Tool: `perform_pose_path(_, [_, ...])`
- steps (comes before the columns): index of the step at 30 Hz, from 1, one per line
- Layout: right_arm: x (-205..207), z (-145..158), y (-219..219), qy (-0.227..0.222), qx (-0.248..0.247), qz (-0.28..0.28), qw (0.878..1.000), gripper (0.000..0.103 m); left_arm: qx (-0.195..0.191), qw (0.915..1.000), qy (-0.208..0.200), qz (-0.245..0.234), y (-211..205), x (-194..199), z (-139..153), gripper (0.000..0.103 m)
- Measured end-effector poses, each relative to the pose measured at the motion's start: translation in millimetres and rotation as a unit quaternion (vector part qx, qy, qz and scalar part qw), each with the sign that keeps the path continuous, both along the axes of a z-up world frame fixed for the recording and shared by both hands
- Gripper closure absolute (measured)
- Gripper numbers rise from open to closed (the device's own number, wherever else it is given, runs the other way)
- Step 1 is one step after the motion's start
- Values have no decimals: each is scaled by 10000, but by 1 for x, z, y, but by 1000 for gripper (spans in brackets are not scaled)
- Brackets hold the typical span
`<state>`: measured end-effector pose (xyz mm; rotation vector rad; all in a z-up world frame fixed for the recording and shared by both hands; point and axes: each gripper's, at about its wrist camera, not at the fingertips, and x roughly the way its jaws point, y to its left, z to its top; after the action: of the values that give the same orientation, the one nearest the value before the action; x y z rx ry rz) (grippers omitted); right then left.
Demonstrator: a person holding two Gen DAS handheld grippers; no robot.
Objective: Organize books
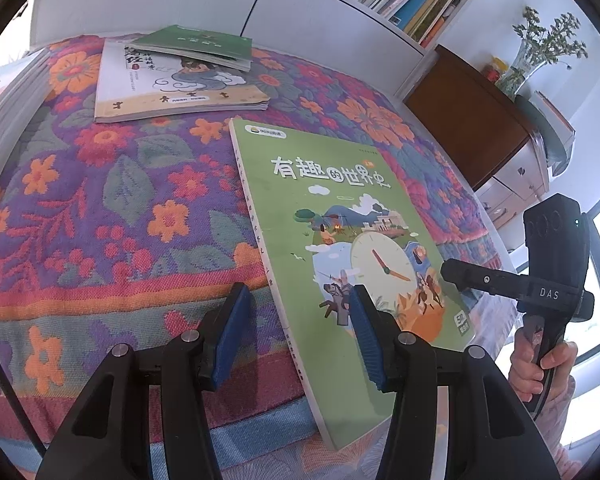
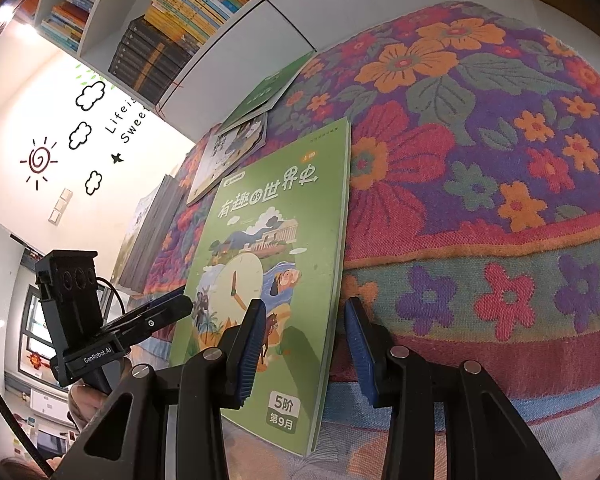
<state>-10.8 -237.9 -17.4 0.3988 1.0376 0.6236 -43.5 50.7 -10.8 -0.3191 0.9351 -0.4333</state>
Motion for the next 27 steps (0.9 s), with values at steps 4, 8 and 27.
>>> perform_pose_path(4, [1,0,1,11,-25,14,10000,63,47,10000,-14,-3,-1,-1,0,55])
perform_pose_path(8, [3,0,3,47,-12,35,10000,63,55,10000,-13,-4,-2,0,0,55])
perform_pose_path(27, [24,-4,1,548,407,74,9976,64,-350,9982,415,-259,4,28,-1,65])
